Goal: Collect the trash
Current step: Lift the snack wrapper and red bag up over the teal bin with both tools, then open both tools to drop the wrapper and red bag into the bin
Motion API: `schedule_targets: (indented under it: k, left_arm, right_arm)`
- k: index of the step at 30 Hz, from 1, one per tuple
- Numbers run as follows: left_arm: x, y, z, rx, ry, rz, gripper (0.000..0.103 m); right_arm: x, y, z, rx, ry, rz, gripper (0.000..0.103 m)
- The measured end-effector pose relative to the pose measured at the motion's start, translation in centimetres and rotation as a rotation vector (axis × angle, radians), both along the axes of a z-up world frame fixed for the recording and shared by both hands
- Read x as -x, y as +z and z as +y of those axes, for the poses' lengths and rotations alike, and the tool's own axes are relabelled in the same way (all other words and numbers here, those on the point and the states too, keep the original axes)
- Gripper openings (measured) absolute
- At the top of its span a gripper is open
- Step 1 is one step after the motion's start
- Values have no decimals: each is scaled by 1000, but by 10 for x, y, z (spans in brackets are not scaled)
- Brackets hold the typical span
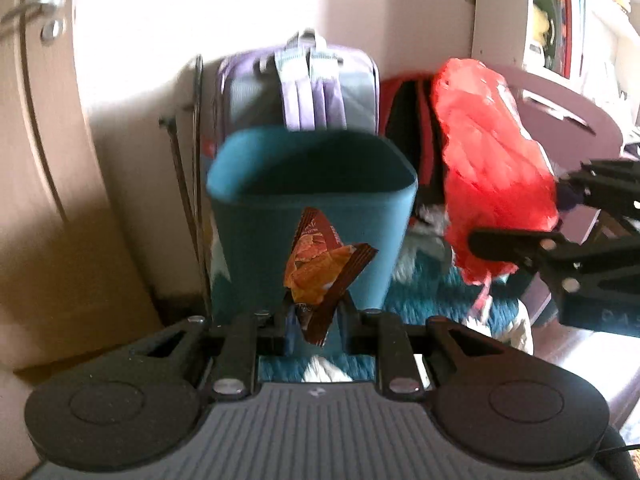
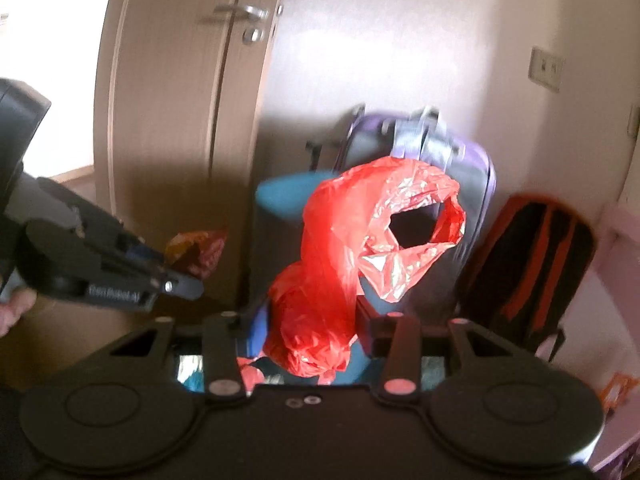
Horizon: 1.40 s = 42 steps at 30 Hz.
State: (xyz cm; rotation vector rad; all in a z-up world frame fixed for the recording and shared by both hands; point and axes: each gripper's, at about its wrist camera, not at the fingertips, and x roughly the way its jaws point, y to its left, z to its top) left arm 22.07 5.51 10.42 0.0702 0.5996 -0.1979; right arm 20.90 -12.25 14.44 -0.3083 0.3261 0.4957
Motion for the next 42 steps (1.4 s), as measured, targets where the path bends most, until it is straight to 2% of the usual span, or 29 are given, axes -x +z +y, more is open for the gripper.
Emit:
schedule_targets:
  k: [7,11,16,27,36,40,42]
  left_arm:
    - [-49,45,0,3,28,-48,20]
    - [-83,51,-4,-13,37,-46,20]
    - [-119,42,-13,-51,40,-24,20]
    - [-182,-6,-18,-99,21,129,20]
    - [-202,-25,-17,-105,23,178,23]
    - [-205,-26,-13,-93,51,184,30]
    - [-204,-26,-12,-92,52,179,33]
  right_arm:
    - [-52,40,15,23,0,-87,43]
    - [-85,47,24,39,-13,-84,43]
    - [-113,36,31,85,-21,-62,43]
    - [-169,-3,40,111,-28,99,45]
    - [-181,-19,41,131,-26,123,50]
    - [-189,-20,38,122,-18,151,59]
    - [-191,-20,36,116,-20,162,61]
